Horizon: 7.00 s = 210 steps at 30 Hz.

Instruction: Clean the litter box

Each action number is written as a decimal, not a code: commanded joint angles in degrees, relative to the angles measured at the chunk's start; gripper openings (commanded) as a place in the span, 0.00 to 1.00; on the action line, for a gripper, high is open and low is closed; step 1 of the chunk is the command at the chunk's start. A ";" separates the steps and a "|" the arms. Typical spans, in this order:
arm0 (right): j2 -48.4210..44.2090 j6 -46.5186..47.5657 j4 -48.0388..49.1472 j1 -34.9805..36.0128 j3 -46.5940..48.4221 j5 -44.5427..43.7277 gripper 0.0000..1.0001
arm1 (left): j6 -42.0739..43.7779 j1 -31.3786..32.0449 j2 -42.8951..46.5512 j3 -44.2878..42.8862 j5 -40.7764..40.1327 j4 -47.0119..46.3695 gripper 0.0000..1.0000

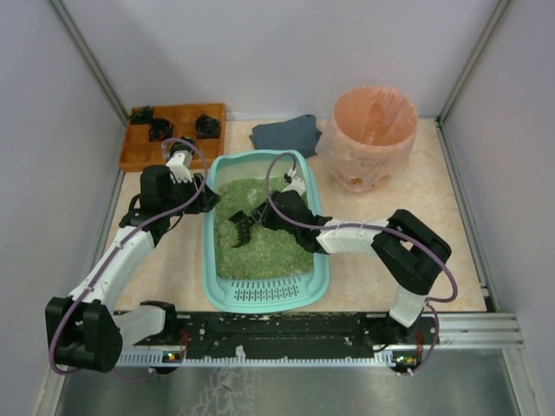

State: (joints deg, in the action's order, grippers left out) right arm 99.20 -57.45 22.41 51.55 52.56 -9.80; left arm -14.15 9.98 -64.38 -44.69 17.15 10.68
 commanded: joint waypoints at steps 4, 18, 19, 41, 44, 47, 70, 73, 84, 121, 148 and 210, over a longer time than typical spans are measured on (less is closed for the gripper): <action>-6.69 -2.42 3.70 0.86 -3.08 0.93 0.00 | -0.25 -0.22 0.22 -0.40 0.80 -0.60 0.55; -11.83 -2.45 4.23 0.28 -6.21 -4.88 0.00 | -0.17 -0.22 0.31 -0.36 0.61 -0.62 0.55; -12.46 -2.32 3.88 0.23 -6.42 -5.62 0.00 | -0.13 -0.22 0.23 -0.41 0.67 -0.65 0.55; -36.20 -7.69 6.84 -15.30 -24.08 11.47 0.00 | -0.26 -0.22 0.82 -0.25 0.35 -1.01 0.54; -38.90 -13.06 11.05 -18.31 -28.00 14.24 0.00 | -0.30 -0.24 0.83 -0.23 0.49 -1.01 0.54; -36.75 -15.28 15.83 -18.33 -28.32 20.55 0.00 | -0.40 -0.21 0.75 -0.22 0.63 -1.16 0.54; -37.69 -5.50 -5.04 -17.26 -20.57 9.30 0.00 | -0.56 -0.31 -0.04 -0.60 1.55 -1.01 0.54; -34.30 -1.61 -10.50 -12.97 -15.50 2.91 0.00 | -0.46 -0.31 -0.31 -0.60 1.46 -0.66 0.54; -18.64 11.01 -16.39 -0.91 1.83 -12.64 0.00 | -0.42 -0.31 -0.48 -0.61 1.41 -0.53 0.54; 0.76 -4.09 -7.23 1.73 2.37 4.27 0.00 | -0.43 -0.44 -0.08 -0.40 1.28 -0.66 0.54; -22.85 -7.34 -1.93 -4.87 -12.45 0.52 0.00 | -0.91 -0.49 0.86 -0.29 1.48 -1.16 0.54; -35.16 -15.28 7.57 -17.96 -20.51 15.65 0.00 | -0.61 -0.66 -0.25 -0.16 0.84 -0.99 0.54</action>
State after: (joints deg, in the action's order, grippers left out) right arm 66.76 -75.33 30.09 33.58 26.48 7.14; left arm -14.79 9.52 -64.49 -44.66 17.69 10.35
